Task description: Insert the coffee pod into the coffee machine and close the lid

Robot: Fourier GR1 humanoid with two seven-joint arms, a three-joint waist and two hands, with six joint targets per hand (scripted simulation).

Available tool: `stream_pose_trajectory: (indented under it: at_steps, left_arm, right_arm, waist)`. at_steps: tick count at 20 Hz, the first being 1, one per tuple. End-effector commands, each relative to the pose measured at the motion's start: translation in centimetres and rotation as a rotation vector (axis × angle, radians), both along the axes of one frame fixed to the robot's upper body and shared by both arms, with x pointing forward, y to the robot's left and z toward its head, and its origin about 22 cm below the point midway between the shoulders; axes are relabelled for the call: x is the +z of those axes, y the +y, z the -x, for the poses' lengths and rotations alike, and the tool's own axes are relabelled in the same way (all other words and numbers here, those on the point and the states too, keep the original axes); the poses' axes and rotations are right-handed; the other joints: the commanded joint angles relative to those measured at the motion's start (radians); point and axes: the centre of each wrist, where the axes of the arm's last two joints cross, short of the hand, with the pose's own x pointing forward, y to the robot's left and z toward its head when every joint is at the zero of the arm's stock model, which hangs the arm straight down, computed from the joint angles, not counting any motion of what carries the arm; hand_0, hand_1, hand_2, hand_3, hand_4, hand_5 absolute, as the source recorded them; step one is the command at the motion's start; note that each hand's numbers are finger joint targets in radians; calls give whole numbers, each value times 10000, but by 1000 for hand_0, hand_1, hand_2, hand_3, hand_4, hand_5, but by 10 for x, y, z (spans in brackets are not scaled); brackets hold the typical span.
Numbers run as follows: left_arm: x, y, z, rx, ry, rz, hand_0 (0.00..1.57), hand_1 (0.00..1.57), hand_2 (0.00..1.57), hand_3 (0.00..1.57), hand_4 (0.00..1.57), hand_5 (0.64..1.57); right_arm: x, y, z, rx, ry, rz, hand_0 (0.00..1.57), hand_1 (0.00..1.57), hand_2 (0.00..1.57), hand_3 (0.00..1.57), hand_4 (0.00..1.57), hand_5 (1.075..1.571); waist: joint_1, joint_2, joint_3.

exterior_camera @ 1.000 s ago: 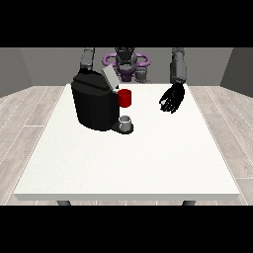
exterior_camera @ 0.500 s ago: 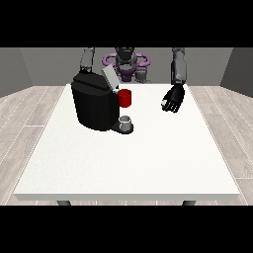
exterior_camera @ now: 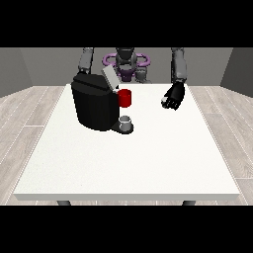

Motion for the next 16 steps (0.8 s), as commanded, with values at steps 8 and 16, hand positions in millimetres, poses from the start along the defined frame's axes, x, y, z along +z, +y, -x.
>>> stream_pose_trajectory:
  at_steps: [8,16]
  left_arm:
    - [43,-39,-31,-1197,568,1409,1403,1403,1395,1319,502,1571]
    - [70,-81,-47,-1344,348,1420,1418,1418,1400,1334,534,1571]
  right_arm:
    - [-37,1,8,-983,1162,1051,0,0,0,0,0,1571]
    - [-26,1,-1,-514,1175,1144,0,0,0,0,0,1571]
  waist:
    - [542,-911,2]
    - [38,-1124,-1]
